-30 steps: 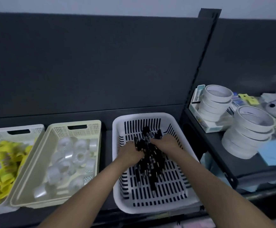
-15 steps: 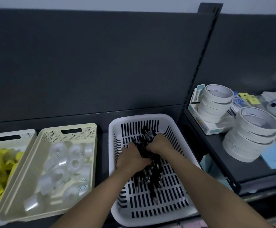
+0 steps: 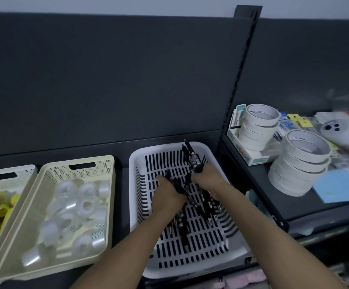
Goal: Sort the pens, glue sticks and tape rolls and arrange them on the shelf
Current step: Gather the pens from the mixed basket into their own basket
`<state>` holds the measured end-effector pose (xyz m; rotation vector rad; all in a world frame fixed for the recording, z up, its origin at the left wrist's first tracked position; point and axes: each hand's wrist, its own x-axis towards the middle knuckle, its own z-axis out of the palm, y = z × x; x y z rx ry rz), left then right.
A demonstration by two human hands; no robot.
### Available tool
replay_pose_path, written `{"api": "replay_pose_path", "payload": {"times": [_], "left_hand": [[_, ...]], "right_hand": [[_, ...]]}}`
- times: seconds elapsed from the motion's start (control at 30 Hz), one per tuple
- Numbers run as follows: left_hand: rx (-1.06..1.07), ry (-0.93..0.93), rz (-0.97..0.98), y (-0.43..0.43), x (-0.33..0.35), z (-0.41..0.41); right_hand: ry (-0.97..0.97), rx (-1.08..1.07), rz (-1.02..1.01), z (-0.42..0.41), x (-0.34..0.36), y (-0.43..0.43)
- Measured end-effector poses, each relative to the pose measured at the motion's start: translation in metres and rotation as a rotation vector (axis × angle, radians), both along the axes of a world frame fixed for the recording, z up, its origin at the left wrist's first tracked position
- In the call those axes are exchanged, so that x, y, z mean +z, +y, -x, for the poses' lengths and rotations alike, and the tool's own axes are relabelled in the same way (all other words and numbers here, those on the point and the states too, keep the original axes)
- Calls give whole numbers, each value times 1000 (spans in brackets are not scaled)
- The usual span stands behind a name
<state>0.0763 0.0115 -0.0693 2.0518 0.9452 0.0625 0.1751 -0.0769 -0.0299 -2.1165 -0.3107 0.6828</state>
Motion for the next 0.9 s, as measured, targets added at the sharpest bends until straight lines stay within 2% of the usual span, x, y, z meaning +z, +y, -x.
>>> {"api": "replay_pose_path", "payload": {"times": [0.23,0.33,0.53,0.67,0.9], "left_hand": [[130,-123,143,9,5,3],[177,-267,211,15,21,8],[231,-488,184,40,62,32],[333,-515,152,61,87,54],[384,-550,126,128,110,120]], "right_hand": [[101,6,-136,10,19,-14],[131,17,-211,14,26,-14],[195,81,-302,31,40,9],[228,152,-356,57,53,41],[263,270,-440,112,74,109]]}}
